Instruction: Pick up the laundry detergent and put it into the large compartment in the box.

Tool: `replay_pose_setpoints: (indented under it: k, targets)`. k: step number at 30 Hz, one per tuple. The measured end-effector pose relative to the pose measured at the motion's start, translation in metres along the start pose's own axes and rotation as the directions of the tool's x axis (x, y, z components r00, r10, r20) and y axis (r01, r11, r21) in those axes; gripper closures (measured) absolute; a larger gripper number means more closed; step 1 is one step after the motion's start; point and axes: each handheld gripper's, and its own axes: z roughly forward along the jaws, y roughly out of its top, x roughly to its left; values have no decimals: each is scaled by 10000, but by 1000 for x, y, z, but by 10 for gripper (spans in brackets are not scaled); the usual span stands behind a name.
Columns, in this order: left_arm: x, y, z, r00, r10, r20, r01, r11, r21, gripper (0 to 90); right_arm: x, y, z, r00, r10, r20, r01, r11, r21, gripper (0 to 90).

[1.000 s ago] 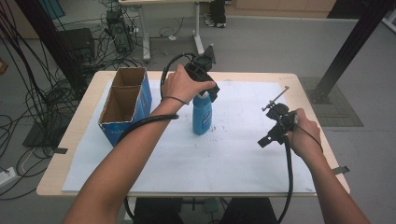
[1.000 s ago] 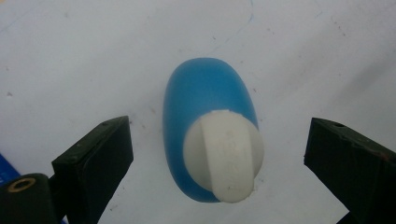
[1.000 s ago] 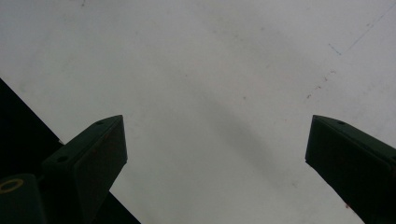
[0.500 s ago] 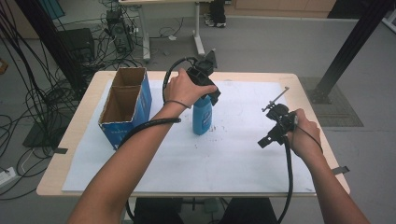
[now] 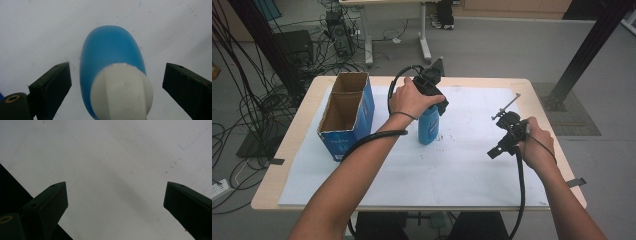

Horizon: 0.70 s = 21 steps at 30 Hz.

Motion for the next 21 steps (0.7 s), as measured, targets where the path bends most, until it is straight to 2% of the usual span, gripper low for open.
replay_pose_setpoints:
  k: [12, 21]
  targets:
    - [5, -3, 9, 9999, -103, -59, 103, 9999, -61, 89, 0, -1, 0, 9999, 130, -19, -130, 9999, -50, 49]
    - [6, -5, 8, 9999, -153, -22, 153, 9999, -79, 89, 0, 0, 1, 10000, -3, 0, 3, 10000, 14, 49]
